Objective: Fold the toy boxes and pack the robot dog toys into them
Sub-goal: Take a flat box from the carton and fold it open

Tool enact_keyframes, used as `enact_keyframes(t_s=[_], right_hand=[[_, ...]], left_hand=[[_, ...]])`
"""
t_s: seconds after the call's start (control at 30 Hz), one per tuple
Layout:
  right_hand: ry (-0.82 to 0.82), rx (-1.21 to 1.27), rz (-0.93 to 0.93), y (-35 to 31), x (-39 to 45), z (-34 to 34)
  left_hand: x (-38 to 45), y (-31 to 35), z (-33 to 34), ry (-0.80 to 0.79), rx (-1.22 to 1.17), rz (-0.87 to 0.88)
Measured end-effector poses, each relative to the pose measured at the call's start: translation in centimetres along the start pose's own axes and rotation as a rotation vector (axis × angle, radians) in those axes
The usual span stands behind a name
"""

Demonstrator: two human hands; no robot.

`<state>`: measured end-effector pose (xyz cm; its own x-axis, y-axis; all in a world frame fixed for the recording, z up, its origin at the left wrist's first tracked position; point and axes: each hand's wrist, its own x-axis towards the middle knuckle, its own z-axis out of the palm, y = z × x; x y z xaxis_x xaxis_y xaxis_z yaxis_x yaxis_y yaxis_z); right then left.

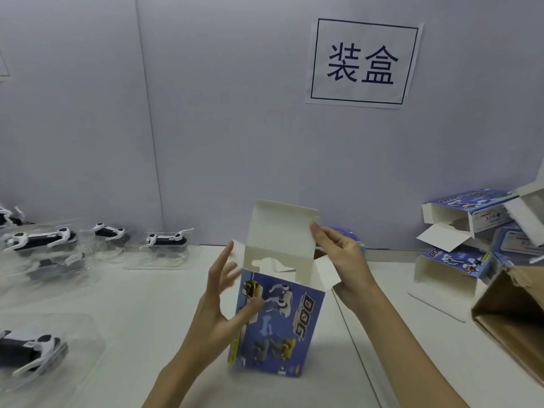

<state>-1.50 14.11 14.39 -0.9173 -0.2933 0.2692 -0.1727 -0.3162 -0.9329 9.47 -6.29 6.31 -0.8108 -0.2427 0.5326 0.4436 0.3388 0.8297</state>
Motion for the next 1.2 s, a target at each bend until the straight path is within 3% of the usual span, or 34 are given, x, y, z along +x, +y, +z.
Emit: enact_keyframes(t_s=[0.13, 0.27, 0.37, 0.53, 0.83, 0.97, 1.2], right_hand=[[0.011, 0.095, -0.046, 2.3, -0.9, -0.5], [-0.046, -0.125, -0.165, 5.0, -2.6, 0.0], [-0.104, -0.259, -0.217, 6.1, -3.4, 1.4], [-0.085, -0.254, -0.292, 6.1, -3.8, 1.7], [-0.05, -0.327, -0.271, 6.0, -3.2, 0.3], [-0.015, -0.349, -0.343, 6.1, -3.6, 0.4], [0.09, -0.272, -0.351, 5.7, -3.6, 0.7]], left_hand=[[0.4, -0.2, 0.6, 0.087, -0.188, -0.024], [0.8, -0.9, 0.2, 0.163, -0.226, -0.024], [0.8, -0.9, 0.3, 0.127, -0.283, -0.052], [0.6, -1.0, 0.9, 0.034, -0.345, -0.049], [0.3, -0.8, 1.8, -0.02, -0.205, -0.021], [-0.1, -0.4, 2.0, -0.037, -0.11, 0.003], [0.7, 1.4, 2.4, 0.075, -0.105, 0.035]])
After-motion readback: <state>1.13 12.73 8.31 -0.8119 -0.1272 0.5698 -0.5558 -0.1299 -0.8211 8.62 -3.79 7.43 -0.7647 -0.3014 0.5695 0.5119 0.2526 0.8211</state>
